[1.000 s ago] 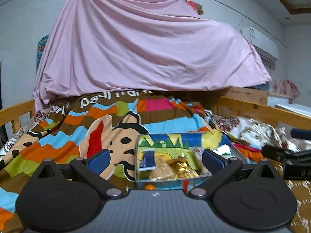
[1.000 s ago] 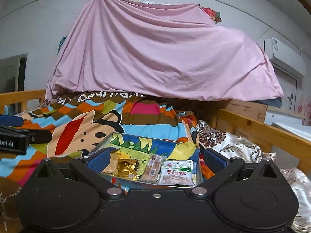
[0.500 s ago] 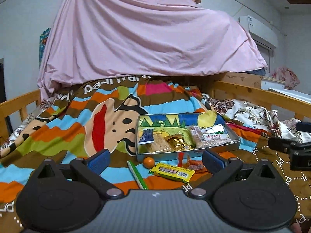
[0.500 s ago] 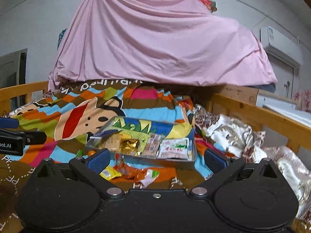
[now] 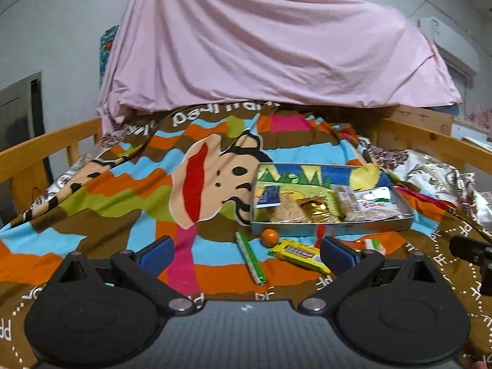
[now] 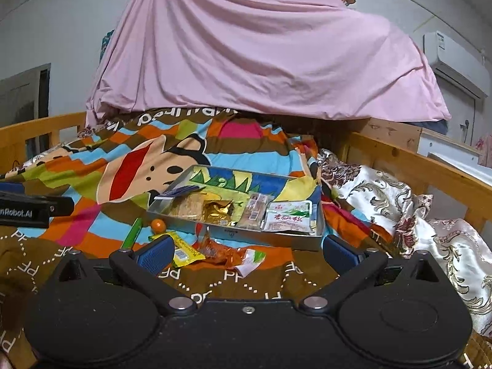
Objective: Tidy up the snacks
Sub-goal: 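Lift both open tools up and back from the tin tray, then move right tool to the yellow wafer bar while left tool approaches the green stick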
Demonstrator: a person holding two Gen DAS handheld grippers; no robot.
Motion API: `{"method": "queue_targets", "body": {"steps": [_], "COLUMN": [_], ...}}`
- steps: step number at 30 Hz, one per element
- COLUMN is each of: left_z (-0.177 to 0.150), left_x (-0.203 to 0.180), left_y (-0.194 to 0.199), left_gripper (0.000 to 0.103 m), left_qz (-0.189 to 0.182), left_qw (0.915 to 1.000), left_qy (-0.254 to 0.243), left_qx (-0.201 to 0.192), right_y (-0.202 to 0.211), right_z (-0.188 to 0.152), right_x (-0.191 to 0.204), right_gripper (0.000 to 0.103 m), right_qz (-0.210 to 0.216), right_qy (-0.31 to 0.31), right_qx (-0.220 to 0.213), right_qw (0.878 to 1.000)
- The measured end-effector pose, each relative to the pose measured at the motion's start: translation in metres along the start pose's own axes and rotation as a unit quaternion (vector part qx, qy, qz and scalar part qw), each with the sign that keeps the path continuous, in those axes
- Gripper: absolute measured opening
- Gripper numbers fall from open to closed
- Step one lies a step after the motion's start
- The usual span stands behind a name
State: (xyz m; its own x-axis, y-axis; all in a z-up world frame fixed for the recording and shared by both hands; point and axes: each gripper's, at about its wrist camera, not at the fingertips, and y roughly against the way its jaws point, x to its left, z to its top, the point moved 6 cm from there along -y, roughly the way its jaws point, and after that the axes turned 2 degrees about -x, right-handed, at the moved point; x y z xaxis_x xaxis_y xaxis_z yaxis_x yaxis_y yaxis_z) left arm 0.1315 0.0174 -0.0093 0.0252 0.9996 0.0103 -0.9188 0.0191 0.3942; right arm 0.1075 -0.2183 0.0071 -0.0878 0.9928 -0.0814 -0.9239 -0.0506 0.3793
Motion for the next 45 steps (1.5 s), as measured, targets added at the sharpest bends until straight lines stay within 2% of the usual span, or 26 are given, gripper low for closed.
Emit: {"method": "queue_targets", "body": {"steps": [8, 13, 16, 19, 25, 28, 34, 45], "left_z": [-0.007, -0.006, -0.004, -0.002, 0.001, 0.002, -0.001, -0.018], "left_x": [0.012, 0.013, 0.013, 0.014, 0.016, 0.016, 0.01, 0.014], "left_y": [-0.008, -0.011, -0.018, -0.027, -0.048, -0.062, -0.098, -0.159], "left_gripper": [0.103, 0.103, 0.103, 0.103, 0.103, 0.103, 0.103, 0.103], "left_qz": [0.002, 0.009, 0.012, -0.001, -0.038, -0.04, -0.072, -0.097], "left_qw": [0.9976, 0.9985, 0.9981, 0.9975, 0.995, 0.9944, 0.9881, 0.9755], "left_qy": [0.057, 0.031, 0.017, 0.011, 0.017, 0.0, -0.04, 0.012], "left_qx": [0.04, 0.045, 0.058, 0.069, 0.09, 0.098, 0.13, 0.197], "right_y": [-0.005, -0.011, -0.017, -0.025, -0.046, -0.059, -0.094, -0.171], "right_z": [-0.004, -0.006, -0.007, -0.007, -0.01, -0.012, -0.019, -0.033], "right_x": [0.007, 0.007, 0.01, 0.012, 0.02, 0.029, 0.044, 0.059], "right_gripper": [0.102, 0.102, 0.102, 0.102, 0.102, 0.102, 0.102, 0.102], "right_qz": [0.013, 0.021, 0.031, 0.041, 0.101, 0.129, 0.17, 0.236], "right_qy": [0.009, -0.004, 0.01, 0.027, 0.027, 0.046, 0.068, 0.047], "right_qx": [0.01, 0.022, 0.032, 0.039, 0.071, 0.08, 0.099, 0.125], "right_qw": [1.0, 1.0, 0.999, 0.998, 0.992, 0.987, 0.978, 0.963]}}
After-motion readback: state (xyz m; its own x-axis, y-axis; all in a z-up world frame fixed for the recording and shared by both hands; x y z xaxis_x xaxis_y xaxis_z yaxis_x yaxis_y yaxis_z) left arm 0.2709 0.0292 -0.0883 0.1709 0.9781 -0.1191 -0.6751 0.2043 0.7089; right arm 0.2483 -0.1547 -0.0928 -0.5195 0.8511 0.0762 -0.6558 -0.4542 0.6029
